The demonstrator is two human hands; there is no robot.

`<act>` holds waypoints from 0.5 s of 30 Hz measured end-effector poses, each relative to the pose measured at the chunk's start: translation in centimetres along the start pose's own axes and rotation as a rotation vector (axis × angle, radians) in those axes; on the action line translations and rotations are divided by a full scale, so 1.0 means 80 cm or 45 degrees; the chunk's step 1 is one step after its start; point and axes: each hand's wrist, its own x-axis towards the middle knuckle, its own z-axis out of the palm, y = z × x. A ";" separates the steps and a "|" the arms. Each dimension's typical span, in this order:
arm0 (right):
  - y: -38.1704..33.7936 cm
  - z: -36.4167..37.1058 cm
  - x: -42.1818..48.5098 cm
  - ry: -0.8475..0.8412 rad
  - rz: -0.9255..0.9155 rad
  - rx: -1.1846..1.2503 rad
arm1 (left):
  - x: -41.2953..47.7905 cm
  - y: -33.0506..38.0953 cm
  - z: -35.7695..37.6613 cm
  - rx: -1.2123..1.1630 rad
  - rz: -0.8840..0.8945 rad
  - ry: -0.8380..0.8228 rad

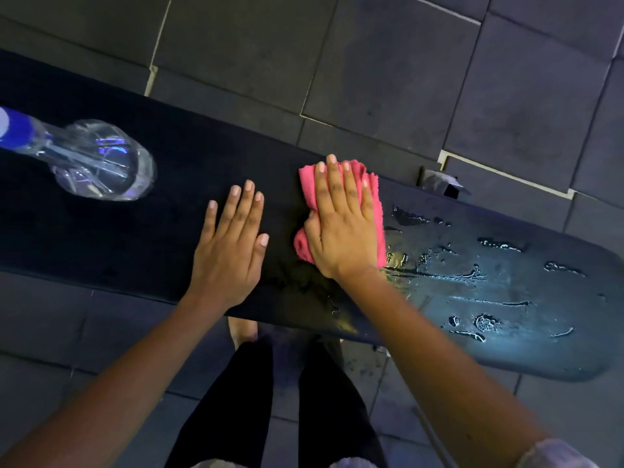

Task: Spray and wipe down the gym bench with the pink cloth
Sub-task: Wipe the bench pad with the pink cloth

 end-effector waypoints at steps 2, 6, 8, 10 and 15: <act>0.026 -0.006 -0.013 0.001 0.055 -0.004 | 0.001 0.011 0.003 -0.014 0.042 -0.006; 0.090 -0.019 -0.044 0.053 0.251 0.065 | 0.017 0.045 0.011 -0.049 0.110 -0.012; 0.120 -0.031 -0.060 0.106 0.307 0.131 | 0.023 0.062 0.015 -0.072 0.114 -0.013; 0.137 -0.044 -0.073 0.177 0.357 0.272 | 0.025 0.071 0.018 -0.079 0.078 -0.001; 0.143 -0.102 -0.081 0.562 0.805 1.199 | 0.025 0.070 0.025 -0.092 0.071 0.037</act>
